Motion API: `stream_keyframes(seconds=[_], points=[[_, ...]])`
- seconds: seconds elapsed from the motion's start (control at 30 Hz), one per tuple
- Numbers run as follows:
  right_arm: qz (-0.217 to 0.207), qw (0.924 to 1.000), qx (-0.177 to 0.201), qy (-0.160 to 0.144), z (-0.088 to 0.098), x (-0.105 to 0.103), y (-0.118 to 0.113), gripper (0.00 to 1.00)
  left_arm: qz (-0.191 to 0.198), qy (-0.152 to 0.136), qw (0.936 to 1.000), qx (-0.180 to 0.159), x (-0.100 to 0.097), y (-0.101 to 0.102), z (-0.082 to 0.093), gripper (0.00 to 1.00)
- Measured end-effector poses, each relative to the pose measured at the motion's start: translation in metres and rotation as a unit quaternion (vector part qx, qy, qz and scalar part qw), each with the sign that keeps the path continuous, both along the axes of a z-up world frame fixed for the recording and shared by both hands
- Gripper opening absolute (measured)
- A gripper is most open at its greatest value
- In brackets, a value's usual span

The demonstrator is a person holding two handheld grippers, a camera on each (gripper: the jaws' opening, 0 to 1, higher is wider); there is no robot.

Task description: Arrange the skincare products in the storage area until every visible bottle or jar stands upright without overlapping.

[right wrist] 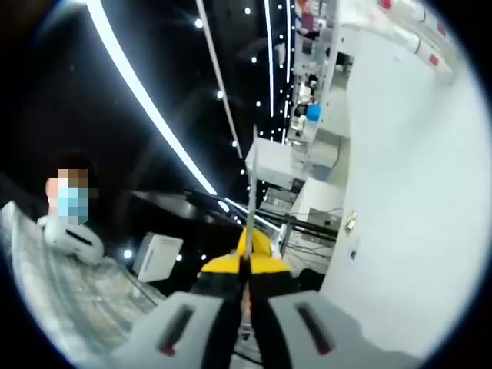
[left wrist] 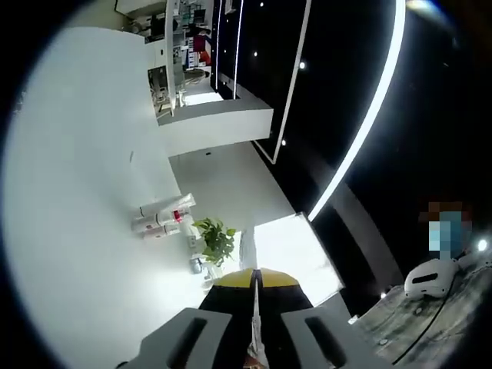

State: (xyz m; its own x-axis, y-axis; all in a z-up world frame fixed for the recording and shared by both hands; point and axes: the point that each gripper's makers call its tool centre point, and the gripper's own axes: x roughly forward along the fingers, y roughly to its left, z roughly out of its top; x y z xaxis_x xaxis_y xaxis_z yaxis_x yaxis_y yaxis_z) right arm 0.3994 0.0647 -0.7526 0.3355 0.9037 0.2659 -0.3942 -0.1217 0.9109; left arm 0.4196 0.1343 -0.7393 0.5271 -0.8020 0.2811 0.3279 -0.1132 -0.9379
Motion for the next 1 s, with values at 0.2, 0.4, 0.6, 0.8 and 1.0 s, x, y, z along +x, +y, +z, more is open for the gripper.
stream_keyframes(seconds=[0.2,0.4,0.6,0.8,1.0], points=[[-0.001,0.9999,-0.010,-0.005,0.003,0.001,-0.014,0.00,-0.027,0.014,0.9995,0.011,-0.005,-0.022,-0.001,0.07],[-0.004,0.9998,-0.011,-0.014,0.007,0.007,-0.026,0.00,-0.065,0.012,0.9972,0.036,-0.015,-0.050,0.002,0.12],[-0.011,0.9997,0.020,-0.010,0.021,0.011,-0.039,0.00,-0.096,0.025,0.9941,0.043,-0.022,-0.070,0.007,0.06],[-0.015,0.9993,0.018,-0.031,0.030,0.010,-0.046,0.01,-0.100,0.009,0.9922,0.074,-0.018,-0.076,0.014,0.02],[-0.015,0.9968,0.049,-0.062,0.047,0.015,-0.050,0.20,-0.140,0.003,0.9848,0.103,-0.035,-0.092,0.008,0.01]])
